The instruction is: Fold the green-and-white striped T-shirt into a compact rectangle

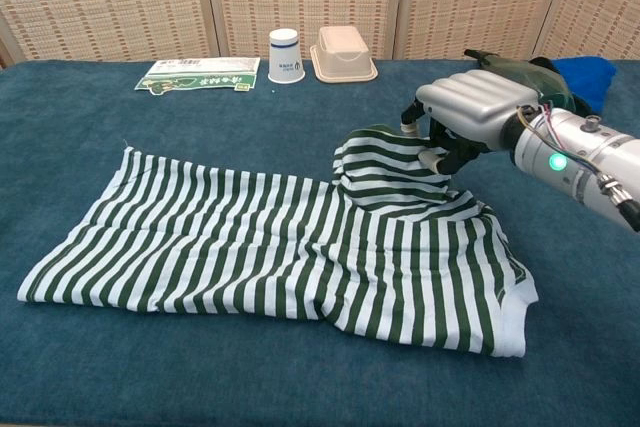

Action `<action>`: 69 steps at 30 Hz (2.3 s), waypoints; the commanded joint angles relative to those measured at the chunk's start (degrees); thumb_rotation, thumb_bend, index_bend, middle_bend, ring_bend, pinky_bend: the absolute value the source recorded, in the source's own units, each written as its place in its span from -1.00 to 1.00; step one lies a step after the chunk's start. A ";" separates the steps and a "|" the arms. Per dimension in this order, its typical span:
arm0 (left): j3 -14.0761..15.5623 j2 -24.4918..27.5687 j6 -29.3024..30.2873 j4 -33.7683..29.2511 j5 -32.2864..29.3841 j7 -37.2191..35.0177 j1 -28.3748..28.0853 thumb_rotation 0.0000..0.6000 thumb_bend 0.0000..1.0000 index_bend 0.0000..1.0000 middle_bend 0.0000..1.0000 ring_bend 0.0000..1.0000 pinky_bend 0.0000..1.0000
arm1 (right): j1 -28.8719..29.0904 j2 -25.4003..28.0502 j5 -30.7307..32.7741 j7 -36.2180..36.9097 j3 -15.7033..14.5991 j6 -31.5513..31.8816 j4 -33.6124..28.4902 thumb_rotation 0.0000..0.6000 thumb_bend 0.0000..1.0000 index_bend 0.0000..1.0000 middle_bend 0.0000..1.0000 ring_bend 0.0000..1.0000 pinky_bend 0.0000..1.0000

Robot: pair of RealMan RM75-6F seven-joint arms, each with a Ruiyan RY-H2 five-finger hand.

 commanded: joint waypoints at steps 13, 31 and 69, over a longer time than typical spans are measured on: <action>0.30 0.41 -0.01 -0.66 0.08 0.43 0.11 1.00 -0.50 -1.00 0.68 0.65 0.86 | -3.50 4.97 -13.95 -1.77 -7.06 2.74 -5.99 1.00 0.00 0.17 0.85 0.94 1.00; 0.74 0.36 -0.73 -0.95 -0.03 1.11 -0.08 1.00 -0.50 -1.00 0.68 0.65 0.86 | -5.57 8.11 -18.24 -8.21 -10.68 -1.69 -8.41 1.00 -0.18 -0.12 0.82 0.93 1.00; 2.69 -4.77 -1.05 15.43 18.47 -6.39 -7.13 1.00 -0.50 -0.76 0.68 0.63 0.83 | -20.02 28.24 -23.08 -2.92 -9.11 16.60 -27.26 1.00 -0.23 -0.65 0.80 0.90 1.00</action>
